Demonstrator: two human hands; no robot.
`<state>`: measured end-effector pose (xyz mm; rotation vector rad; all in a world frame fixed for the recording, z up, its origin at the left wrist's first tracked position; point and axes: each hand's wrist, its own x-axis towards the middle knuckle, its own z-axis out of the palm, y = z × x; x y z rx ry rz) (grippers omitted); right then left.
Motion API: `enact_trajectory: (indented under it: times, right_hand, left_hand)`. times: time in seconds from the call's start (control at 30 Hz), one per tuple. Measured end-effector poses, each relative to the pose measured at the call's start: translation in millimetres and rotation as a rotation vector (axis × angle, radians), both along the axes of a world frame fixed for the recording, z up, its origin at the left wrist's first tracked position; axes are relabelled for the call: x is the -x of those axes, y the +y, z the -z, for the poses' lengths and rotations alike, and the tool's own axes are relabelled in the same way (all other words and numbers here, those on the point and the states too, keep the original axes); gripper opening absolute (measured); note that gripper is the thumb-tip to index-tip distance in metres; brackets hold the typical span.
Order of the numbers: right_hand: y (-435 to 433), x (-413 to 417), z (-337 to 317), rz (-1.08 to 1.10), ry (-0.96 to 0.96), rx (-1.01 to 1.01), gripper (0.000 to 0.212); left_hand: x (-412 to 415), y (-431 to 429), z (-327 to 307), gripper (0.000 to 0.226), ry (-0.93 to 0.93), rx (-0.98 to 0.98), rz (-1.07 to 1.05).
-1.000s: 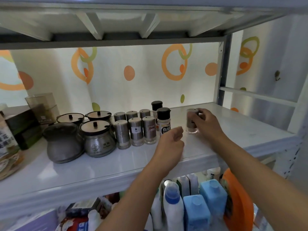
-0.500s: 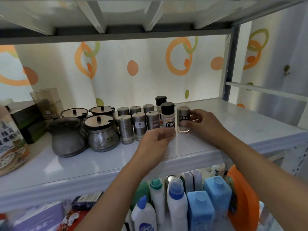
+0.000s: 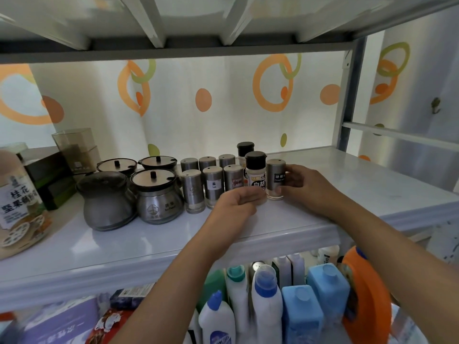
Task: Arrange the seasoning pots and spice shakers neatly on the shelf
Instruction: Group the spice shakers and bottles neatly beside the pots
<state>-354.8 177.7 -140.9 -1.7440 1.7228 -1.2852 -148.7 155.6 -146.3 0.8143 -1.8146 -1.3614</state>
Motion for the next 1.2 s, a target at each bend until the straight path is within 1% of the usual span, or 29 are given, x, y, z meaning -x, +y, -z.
enact_trajectory:
  times: [0.3, 0.57, 0.73, 1.2]
  right_hand:
    - [1.2, 0.0, -0.3, 0.001, 0.013, -0.003, 0.055]
    - [0.7, -0.9, 0.0, 0.008, 0.036, -0.006, 0.051]
    - [-0.5, 0.4, 0.7, 0.044, 0.038, 0.011, 0.049]
    - [-3.7, -0.1, 3.5, 0.032, 0.088, -0.004, 0.053]
  left_hand:
    - [-1.1, 0.1, 1.5, 0.053, 0.103, -0.051, -0.054]
    - [0.0, -0.2, 0.3, 0.050, 0.173, -0.100, -0.084]
    - [-0.6, 2.1, -0.9, 0.049, 0.176, -0.113, -0.069]
    - [-0.1, -1.6, 2.9, 0.048, 0.172, -0.120, -0.055]
